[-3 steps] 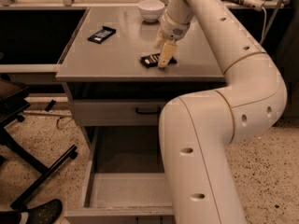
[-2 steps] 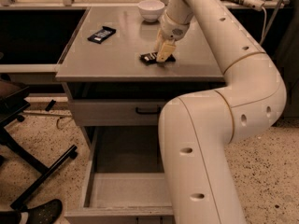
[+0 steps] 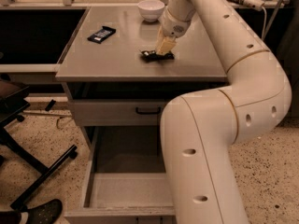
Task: Place rxbar chocolate into middle drawer
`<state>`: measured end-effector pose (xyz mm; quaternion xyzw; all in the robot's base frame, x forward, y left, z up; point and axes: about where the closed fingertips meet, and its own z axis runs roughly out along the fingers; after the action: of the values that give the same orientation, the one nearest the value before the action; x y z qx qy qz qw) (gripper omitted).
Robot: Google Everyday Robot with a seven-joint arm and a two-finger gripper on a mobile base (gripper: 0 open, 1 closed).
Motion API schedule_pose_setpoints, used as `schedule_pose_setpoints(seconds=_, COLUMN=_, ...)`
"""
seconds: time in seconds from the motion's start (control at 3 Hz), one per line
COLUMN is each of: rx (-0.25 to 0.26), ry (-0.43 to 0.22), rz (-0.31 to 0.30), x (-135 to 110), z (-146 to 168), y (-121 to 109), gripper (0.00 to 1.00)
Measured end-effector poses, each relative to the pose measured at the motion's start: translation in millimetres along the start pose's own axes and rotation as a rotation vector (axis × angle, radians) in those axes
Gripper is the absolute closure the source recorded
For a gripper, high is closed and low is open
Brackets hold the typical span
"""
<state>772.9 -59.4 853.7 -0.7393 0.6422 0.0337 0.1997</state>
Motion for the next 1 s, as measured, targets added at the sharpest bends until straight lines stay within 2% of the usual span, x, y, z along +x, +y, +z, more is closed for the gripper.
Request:
schedule_pose_setpoints(seconds=0.67, rx=0.121, ry=-0.060, rz=-0.132, x=-49, z=-88, y=-1, gripper=1.00)
schedule_pose_setpoints(seconds=1.0, rx=0.163, ry=-0.108, rz=-0.195, x=-69, z=-126, y=10, gripper=1.00)
